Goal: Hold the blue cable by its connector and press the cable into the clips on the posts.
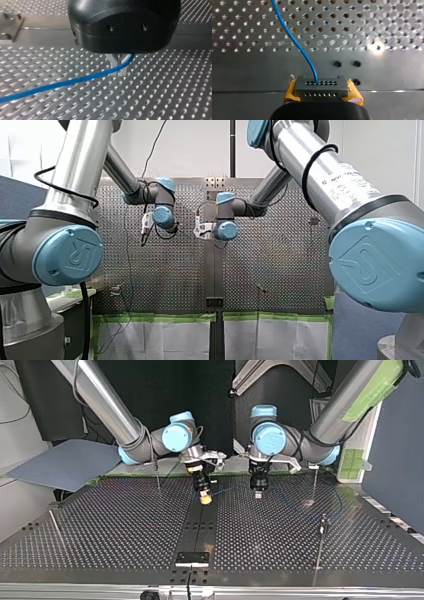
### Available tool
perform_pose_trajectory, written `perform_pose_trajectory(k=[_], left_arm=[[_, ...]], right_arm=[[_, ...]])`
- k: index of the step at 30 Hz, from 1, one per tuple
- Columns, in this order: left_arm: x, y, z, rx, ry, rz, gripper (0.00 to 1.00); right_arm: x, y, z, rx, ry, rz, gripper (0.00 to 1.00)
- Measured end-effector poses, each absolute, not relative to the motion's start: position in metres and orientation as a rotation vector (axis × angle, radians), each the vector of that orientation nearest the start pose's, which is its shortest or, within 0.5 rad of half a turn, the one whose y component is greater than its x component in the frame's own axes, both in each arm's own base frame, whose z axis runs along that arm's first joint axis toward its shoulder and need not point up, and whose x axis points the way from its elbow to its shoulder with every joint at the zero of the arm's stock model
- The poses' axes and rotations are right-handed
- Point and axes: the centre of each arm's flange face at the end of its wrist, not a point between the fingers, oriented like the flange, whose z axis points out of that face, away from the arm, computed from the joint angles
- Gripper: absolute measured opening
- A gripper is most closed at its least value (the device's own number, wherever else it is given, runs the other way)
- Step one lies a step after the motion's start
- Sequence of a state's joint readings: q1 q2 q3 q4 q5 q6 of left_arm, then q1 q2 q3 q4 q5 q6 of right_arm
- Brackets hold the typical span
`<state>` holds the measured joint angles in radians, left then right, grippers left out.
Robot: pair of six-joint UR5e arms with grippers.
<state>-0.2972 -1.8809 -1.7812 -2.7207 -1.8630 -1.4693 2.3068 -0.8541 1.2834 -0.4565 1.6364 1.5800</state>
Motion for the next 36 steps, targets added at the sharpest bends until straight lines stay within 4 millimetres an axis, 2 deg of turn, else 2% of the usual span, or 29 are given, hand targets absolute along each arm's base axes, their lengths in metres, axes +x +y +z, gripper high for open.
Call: perform_pose_trajectory(k=[8, 18, 28, 32, 36], left_arm=[[0.497, -0.272, 0.238, 0.107, 1.670, 0.079, 0.00], [0.491, -0.279, 0.189, 0.117, 1.708, 0.064, 0.00], [0.480, -0.284, 0.172, 0.103, 1.700, 0.024, 0.00], [0.476, -0.285, 0.161, 0.103, 1.705, 0.012, 0.00], [0.473, -0.292, 0.146, 0.124, 1.709, 0.009, 0.00]], right_arm=[[0.579, -0.454, 0.198, 1.645, -0.828, 1.697, 0.00], [0.562, -0.442, 0.165, 1.619, -0.870, 1.685, 0.00], [0.544, -0.435, 0.136, 1.590, -0.928, 1.675, 0.00], [0.536, -0.430, 0.114, 1.594, -0.960, 1.661, 0.00], [0.525, -0.423, 0.080, 1.606, -0.996, 1.618, 0.00]])
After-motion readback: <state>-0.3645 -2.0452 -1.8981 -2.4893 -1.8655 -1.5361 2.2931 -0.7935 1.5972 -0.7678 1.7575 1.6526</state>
